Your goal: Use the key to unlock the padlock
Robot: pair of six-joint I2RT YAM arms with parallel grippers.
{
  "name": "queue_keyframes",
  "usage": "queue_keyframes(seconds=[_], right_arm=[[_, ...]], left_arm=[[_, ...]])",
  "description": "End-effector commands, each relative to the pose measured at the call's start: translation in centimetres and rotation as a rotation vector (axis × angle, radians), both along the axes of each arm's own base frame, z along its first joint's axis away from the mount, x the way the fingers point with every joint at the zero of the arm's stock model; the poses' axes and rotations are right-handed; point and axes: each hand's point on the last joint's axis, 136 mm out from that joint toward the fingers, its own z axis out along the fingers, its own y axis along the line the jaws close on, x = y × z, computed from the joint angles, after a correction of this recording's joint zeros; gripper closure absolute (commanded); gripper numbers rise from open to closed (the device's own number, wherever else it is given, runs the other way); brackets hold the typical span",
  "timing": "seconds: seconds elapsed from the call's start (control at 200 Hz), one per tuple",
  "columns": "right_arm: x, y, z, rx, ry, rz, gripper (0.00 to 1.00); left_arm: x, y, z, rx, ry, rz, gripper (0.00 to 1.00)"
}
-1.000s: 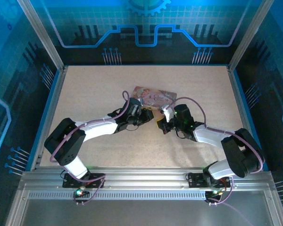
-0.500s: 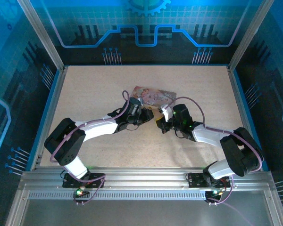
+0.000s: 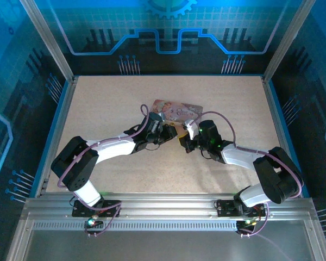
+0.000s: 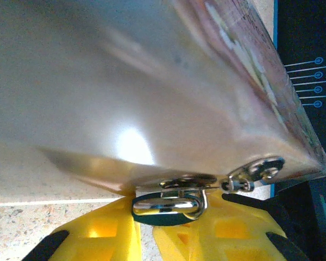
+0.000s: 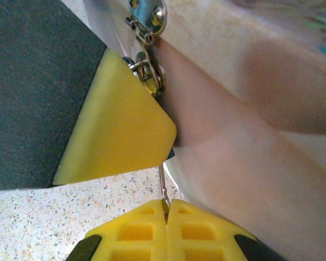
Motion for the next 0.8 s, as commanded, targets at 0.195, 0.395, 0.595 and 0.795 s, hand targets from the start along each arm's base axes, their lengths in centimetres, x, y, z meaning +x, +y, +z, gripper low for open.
queue_keyframes(seconds=[0.195,0.395,0.595,0.795], right_arm=[[2.1,1.6,3.8,0.076,-0.144,0.012,1.0],[2.2,1.9,4.4,0.083,-0.18,0.022,1.0],[2.7,2.1,5.7,0.096,-0.231,0.025,1.0],[2.9,2.2,6.9,0.094,-0.272,0.04,1.0]], left_arm=[[-0.9,-1.8,3.5,-0.089,-0.031,-0.079,0.97],[-1.2,-2.1,3.6,-0.098,-0.011,-0.097,0.97],[-1.5,-2.2,3.6,-0.094,0.004,-0.106,0.97],[-1.9,-2.0,3.8,-0.083,0.013,-0.114,0.97]])
